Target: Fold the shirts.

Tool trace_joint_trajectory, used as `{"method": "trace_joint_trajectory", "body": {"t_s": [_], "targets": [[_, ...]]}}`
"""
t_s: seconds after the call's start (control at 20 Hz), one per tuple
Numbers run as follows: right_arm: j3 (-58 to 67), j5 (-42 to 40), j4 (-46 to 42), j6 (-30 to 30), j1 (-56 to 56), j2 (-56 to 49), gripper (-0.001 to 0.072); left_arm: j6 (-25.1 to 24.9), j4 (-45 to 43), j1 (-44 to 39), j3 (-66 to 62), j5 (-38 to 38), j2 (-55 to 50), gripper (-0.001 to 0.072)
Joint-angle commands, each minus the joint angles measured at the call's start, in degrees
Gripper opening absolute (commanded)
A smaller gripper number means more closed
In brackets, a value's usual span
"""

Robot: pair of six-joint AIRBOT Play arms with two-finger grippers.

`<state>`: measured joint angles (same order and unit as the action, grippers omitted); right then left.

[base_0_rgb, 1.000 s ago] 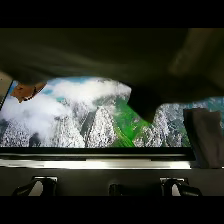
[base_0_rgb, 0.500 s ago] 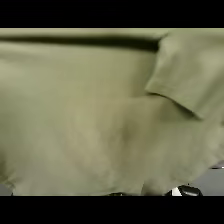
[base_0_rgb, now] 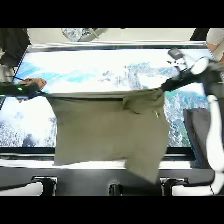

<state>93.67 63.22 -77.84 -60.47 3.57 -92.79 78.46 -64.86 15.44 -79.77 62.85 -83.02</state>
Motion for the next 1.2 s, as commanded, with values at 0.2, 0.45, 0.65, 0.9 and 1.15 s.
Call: {"method": "trace_joint_trajectory", "body": {"t_s": [0.2, 0.45, 0.65, 0.9, 1.15], "targets": [[-0.1, -17.8, 5.7, -1.0, -1.0, -8.2, 0.0042, -1.9, 6.4, -0.8, -11.7, -2.0, -20.2, 0.0024], [-0.1, 8.1, -7.2, 4.3, -1.0, -3.9, 0.0042, -6.0, 3.2, -0.8, -12.9, 20.6, -19.0, 0.0025], [-5.1, 15.4, -6.1, 2.7, -1.0, -6.0, 0.0043, -3.2, -0.3, -0.9, -7.2, 23.8, -19.1, 0.0024], [-5.8, 16.0, -4.9, 1.1, -1.0, -6.9, 0.0042, -3.1, -1.0, -0.6, -4.3, 23.8, -19.2, 0.0024], [-6.3, 15.2, -0.6, -1.5, -1.0, -7.8, 0.0046, -3.0, -0.7, -0.6, -4.2, 20.6, -19.5, 0.0031]]}}
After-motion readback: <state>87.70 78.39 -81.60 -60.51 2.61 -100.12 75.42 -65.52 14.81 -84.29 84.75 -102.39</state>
